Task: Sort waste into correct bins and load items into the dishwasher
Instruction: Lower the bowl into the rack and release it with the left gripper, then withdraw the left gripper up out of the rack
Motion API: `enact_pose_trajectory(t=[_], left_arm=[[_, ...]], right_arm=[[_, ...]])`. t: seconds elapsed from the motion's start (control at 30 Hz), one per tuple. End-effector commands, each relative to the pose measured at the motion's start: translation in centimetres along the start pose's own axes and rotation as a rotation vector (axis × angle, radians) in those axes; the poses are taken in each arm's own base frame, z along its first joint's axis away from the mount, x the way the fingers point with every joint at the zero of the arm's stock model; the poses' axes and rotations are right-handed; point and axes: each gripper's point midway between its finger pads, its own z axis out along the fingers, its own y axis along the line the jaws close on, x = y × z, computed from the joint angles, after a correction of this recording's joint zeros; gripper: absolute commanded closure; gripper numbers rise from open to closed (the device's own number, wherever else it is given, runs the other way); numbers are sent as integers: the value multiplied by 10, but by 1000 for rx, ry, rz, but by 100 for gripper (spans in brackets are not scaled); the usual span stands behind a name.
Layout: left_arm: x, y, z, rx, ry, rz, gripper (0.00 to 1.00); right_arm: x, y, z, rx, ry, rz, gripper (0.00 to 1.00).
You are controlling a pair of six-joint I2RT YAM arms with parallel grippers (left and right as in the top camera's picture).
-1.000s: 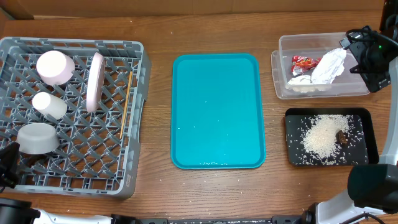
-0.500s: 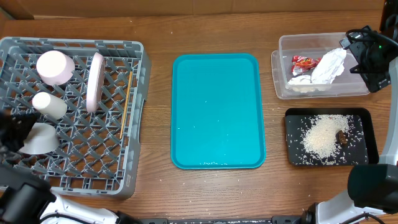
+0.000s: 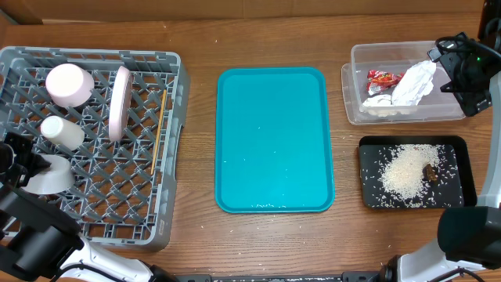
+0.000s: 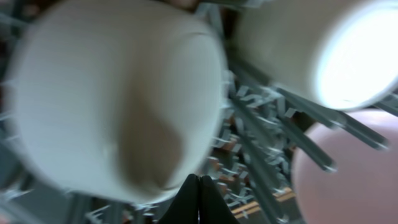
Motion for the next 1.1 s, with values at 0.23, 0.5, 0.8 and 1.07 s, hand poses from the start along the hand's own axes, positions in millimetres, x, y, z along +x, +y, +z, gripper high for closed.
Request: enact_pose_trajectory(t=[0.23,0.5,0.8,1.07], left_arm=[[-5,42,-20,-214,-82,-158,96],[11,49,-64,-171,-161,-276,96],[99,-60,-161,409,-230,179,77],[210,-118,-172,533,-101,592,0]], right_arm=[[-5,2,-8,-16,-26,-2,0],[-5,2,-8,-16,-26,-2,0],[-6,2,-8,-16,-26,-1,0],[-5,2,-8,-16,-26,-1,0]])
